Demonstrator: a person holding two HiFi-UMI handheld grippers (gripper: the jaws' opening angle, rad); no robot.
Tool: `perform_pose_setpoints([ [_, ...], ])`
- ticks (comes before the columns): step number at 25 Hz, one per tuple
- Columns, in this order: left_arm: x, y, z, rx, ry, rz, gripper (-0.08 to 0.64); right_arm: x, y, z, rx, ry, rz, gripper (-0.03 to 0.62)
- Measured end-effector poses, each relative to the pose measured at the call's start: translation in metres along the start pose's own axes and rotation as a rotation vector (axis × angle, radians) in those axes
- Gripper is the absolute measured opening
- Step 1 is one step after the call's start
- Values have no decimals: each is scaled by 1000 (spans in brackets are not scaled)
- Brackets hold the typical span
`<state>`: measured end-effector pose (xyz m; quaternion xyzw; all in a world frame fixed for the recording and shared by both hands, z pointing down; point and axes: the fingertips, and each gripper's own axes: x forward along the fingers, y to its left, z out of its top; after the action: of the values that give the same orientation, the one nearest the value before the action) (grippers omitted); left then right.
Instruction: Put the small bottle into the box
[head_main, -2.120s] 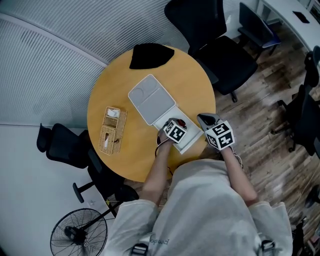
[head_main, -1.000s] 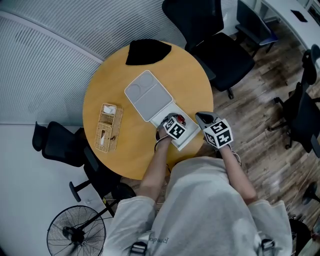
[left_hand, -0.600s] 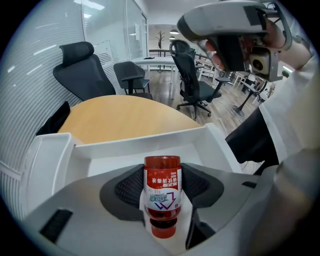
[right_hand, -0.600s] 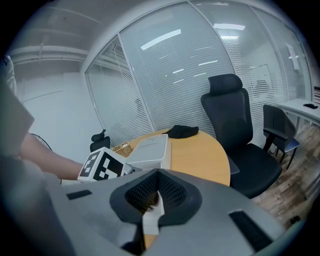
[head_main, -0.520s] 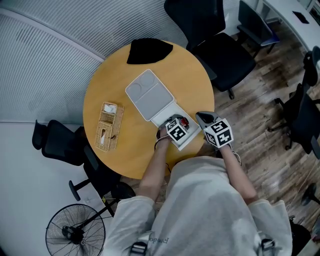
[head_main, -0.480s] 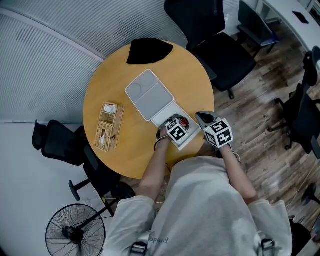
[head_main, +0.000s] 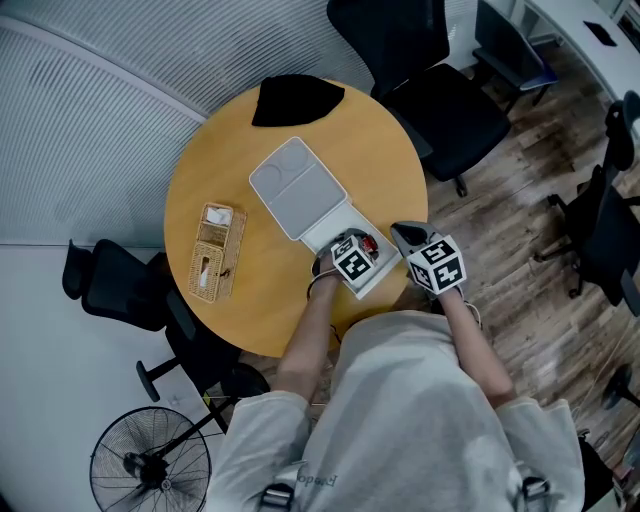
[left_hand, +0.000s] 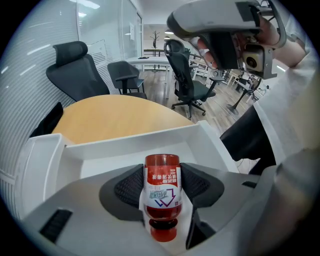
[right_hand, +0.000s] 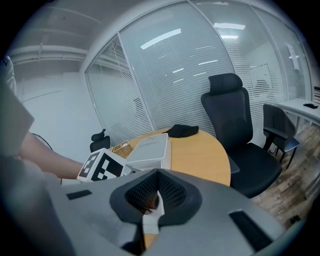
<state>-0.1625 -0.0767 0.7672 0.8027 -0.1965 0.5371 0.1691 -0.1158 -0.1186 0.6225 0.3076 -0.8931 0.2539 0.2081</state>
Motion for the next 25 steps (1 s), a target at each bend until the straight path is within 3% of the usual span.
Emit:
perform_pose_setpoints([
  [18, -7, -1, 2, -20, -21, 1, 247, 3, 4, -1, -8, 4, 14, 18],
  [25, -17, 0, 7, -56, -50, 33, 247, 5, 7, 1, -19, 10, 45, 18],
])
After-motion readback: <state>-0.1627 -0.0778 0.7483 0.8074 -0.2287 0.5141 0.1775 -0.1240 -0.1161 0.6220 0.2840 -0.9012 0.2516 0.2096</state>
